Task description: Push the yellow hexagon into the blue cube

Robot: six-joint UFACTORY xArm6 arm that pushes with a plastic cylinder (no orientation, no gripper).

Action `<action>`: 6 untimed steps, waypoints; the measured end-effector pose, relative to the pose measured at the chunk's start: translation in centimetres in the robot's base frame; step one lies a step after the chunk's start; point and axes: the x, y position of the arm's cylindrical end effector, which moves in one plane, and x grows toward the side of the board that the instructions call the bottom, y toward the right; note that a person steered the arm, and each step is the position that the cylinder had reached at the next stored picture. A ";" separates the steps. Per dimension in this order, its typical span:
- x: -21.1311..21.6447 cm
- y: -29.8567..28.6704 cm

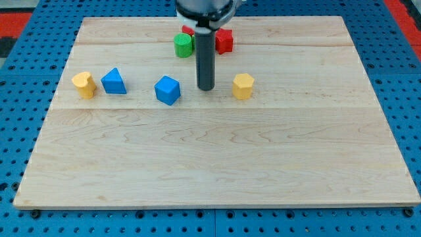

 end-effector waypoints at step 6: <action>-1.6 5.8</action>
